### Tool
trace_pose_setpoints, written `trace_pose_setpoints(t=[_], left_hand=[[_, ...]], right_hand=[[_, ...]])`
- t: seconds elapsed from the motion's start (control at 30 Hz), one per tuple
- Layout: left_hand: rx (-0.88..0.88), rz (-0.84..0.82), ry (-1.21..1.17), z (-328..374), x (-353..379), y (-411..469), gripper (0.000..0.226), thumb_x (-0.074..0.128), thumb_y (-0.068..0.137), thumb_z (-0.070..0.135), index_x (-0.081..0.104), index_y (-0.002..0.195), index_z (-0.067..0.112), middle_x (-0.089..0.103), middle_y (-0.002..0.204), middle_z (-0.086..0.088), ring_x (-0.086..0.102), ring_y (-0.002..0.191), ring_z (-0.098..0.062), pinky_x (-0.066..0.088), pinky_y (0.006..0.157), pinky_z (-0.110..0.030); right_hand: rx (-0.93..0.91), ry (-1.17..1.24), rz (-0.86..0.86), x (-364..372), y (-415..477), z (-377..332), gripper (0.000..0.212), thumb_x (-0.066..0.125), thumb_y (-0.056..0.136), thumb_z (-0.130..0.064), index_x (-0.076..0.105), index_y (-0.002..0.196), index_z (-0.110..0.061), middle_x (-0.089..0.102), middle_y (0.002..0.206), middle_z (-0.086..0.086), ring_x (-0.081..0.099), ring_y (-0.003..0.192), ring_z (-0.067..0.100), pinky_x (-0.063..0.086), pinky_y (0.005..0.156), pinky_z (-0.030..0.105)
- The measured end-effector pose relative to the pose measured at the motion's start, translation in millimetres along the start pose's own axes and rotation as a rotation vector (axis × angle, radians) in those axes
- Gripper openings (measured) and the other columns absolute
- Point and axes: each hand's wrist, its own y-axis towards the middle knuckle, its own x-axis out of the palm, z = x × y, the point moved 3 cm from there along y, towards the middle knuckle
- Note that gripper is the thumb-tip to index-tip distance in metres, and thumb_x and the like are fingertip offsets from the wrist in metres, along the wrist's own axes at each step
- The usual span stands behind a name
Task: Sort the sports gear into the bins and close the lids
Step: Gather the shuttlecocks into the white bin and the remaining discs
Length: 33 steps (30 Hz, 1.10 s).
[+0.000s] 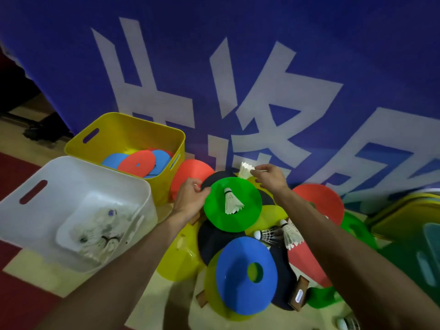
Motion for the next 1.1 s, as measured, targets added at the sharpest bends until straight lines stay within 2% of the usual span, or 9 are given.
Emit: trace_pose_setpoints(t=[0.13, 0.3, 0.4, 0.43, 0.53, 0.67, 0.87, 0.97, 1.1], left_hand=[[-0.081, -0.098, 0.059, -3.0, 33.8, 10.3, 0.037, 0.066, 0.086, 0.028, 0.056, 0.114, 0.007, 0.058, 0.1, -0.005, 0.06, 0.102, -0.026, 0.037, 0.075, -0.024], [-0.151, -0.195, 0.204, 1.3, 78.0, 25.1, 0.043, 0.061, 0.088, 0.034, 0.054, 0.119, 0.006, 0.059, 0.119, -0.013, 0.055, 0.113, -0.028, 0.041, 0.086, -0.03], [-0.199, -0.164, 0.226, 0.6, 98.4, 32.6, 0.025, 0.065, 0.084, 0.032, 0.056, 0.085, 0.008, 0.057, 0.098, -0.016, 0.058, 0.104, -0.032, 0.045, 0.081, -0.037], [-0.218, -0.156, 0.227, -2.1, 104.3, 35.0, 0.03, 0.066, 0.082, 0.033, 0.055, 0.085, 0.005, 0.058, 0.097, -0.018, 0.059, 0.102, -0.035, 0.046, 0.079, -0.04], [-0.314, -0.206, 0.219, -11.2, 121.1, 39.5, 0.061, 0.068, 0.081, 0.037, 0.044, 0.12, -0.002, 0.055, 0.12, -0.021, 0.057, 0.107, -0.036, 0.046, 0.081, -0.039], [-0.35, -0.232, 0.256, -16.7, 135.0, 44.7, 0.064, 0.071, 0.079, 0.038, 0.038, 0.121, 0.003, 0.057, 0.118, -0.017, 0.059, 0.102, -0.033, 0.048, 0.08, -0.037], [-0.367, -0.223, 0.155, -16.4, 141.9, 49.1, 0.058, 0.076, 0.076, 0.029, 0.041, 0.117, 0.006, 0.061, 0.109, -0.012, 0.061, 0.088, -0.026, 0.052, 0.073, -0.033], [-0.36, -0.214, 0.113, -13.0, 131.2, 48.8, 0.053, 0.075, 0.076, 0.027, 0.043, 0.113, 0.008, 0.059, 0.1, -0.006, 0.057, 0.082, -0.022, 0.044, 0.066, -0.03], [-0.299, -0.164, 0.055, -2.3, 106.9, 53.8, 0.037, 0.076, 0.077, 0.026, 0.045, 0.094, 0.013, 0.057, 0.088, -0.002, 0.055, 0.08, -0.019, 0.041, 0.067, -0.028]], right_hand=[[0.037, -0.041, 0.006, -11.8, 19.9, 9.3, 0.039, 0.069, 0.081, -0.041, 0.062, 0.112, -0.018, 0.064, 0.119, 0.007, 0.061, 0.107, 0.025, 0.05, 0.096, 0.044], [0.06, -0.092, 0.003, -11.6, 44.3, 18.4, 0.052, 0.068, 0.085, -0.038, 0.053, 0.127, -0.013, 0.057, 0.129, 0.008, 0.055, 0.115, 0.024, 0.043, 0.09, 0.031], [0.08, -0.108, -0.009, -1.6, 58.1, 24.4, 0.059, 0.072, 0.081, -0.04, 0.047, 0.128, -0.013, 0.06, 0.126, 0.01, 0.058, 0.111, 0.026, 0.045, 0.098, 0.037], [0.09, -0.108, -0.018, 2.8, 62.2, 26.8, 0.063, 0.073, 0.079, -0.04, 0.045, 0.129, -0.013, 0.06, 0.126, 0.011, 0.058, 0.111, 0.026, 0.045, 0.099, 0.039], [0.103, -0.106, -0.021, 15.2, 71.0, 31.8, 0.072, 0.075, 0.077, -0.04, 0.039, 0.133, -0.013, 0.059, 0.126, 0.012, 0.058, 0.113, 0.029, 0.046, 0.098, 0.039], [0.098, -0.075, 0.03, 29.0, 80.7, 37.1, 0.083, 0.077, 0.073, -0.043, 0.031, 0.136, -0.014, 0.058, 0.126, 0.014, 0.057, 0.113, 0.032, 0.046, 0.098, 0.046], [0.096, -0.092, 0.169, 47.0, 87.1, 43.1, 0.076, 0.079, 0.07, -0.044, 0.034, 0.122, -0.012, 0.055, 0.124, 0.012, 0.055, 0.114, 0.031, 0.045, 0.095, 0.051], [0.098, -0.067, 0.206, 47.7, 86.7, 41.7, 0.067, 0.077, 0.076, -0.036, 0.035, 0.121, -0.009, 0.054, 0.124, 0.015, 0.053, 0.115, 0.033, 0.045, 0.096, 0.05], [0.056, -0.021, 0.228, 42.2, 76.5, 34.9, 0.061, 0.074, 0.079, -0.03, 0.036, 0.121, -0.008, 0.053, 0.122, 0.015, 0.053, 0.112, 0.032, 0.046, 0.095, 0.046]])
